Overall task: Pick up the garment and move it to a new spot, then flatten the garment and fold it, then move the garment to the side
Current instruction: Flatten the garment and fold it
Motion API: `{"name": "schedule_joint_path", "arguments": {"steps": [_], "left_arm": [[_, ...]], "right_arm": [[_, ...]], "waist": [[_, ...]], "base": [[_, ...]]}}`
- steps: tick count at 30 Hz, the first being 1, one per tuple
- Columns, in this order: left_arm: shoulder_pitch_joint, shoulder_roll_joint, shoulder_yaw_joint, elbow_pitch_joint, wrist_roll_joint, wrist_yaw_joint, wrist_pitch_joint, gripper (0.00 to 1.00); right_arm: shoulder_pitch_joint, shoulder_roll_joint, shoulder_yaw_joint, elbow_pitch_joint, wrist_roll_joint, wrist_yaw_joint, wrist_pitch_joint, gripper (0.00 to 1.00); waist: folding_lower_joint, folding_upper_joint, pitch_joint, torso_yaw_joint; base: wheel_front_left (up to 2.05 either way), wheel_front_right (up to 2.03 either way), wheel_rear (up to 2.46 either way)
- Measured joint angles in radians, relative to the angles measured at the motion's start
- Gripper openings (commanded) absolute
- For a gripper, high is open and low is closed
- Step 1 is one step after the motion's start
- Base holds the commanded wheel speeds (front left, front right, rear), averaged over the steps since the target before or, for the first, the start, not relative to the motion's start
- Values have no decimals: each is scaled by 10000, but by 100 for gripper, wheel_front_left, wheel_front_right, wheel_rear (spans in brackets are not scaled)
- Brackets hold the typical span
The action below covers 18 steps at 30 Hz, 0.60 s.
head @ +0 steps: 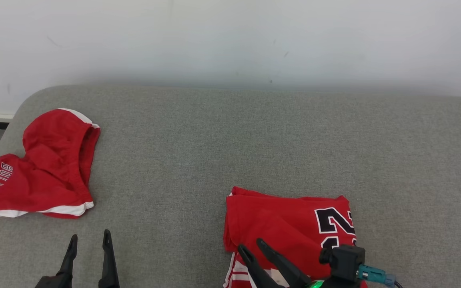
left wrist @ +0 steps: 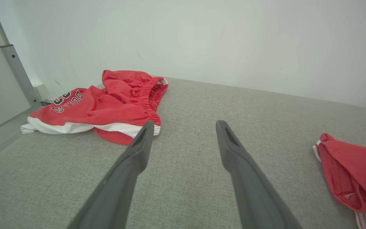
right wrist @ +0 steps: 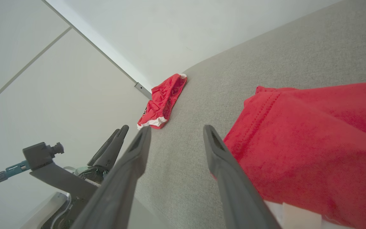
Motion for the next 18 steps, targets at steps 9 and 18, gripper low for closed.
{"name": "schedule_joint_path", "arguments": {"steps": [9, 18], "left_arm": [[12, -13, 119, 13, 0, 2, 0, 100], [37, -29, 104, -35, 21, -48, 0, 100]], "right_arm": [[181, -458, -543, -1313, 219, 0, -708, 100], [187, -1078, -1682, -546, -924, 0, -665, 100]], "waist": [[-1, 0, -153, -198], [0, 0, -152, -313]], "base": [[0, 0, 0], [0, 0, 0]]}}
